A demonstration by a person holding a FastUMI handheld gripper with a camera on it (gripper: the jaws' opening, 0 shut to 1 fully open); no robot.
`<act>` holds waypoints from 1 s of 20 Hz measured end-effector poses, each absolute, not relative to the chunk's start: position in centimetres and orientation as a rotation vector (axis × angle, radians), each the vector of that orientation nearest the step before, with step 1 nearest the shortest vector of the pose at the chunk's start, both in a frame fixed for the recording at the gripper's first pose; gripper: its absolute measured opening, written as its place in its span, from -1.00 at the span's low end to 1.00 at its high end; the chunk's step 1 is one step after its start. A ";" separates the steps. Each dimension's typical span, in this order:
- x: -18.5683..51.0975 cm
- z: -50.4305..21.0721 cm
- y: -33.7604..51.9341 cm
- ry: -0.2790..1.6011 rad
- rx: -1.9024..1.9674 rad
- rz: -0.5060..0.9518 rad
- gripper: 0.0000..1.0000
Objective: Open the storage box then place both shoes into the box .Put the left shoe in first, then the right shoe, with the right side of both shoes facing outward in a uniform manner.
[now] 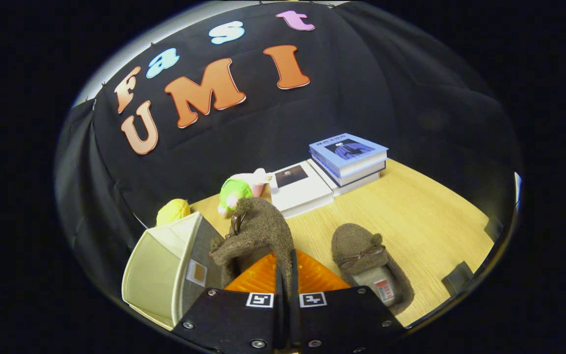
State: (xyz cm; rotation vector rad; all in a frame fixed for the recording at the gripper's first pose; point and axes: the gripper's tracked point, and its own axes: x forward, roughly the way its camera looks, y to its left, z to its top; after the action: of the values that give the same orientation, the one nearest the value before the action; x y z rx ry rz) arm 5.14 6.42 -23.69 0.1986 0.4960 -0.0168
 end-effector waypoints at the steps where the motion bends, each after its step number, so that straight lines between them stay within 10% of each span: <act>1: 5.2 -22.7 6.9 0.482 0.197 -0.014 -0.90; 20: 3.9 -20.8 26.0 0.486 0.236 0.212 -0.90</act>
State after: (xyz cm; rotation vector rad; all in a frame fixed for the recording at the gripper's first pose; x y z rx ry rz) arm 3.85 26.02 -20.84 0.2363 0.4862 0.2118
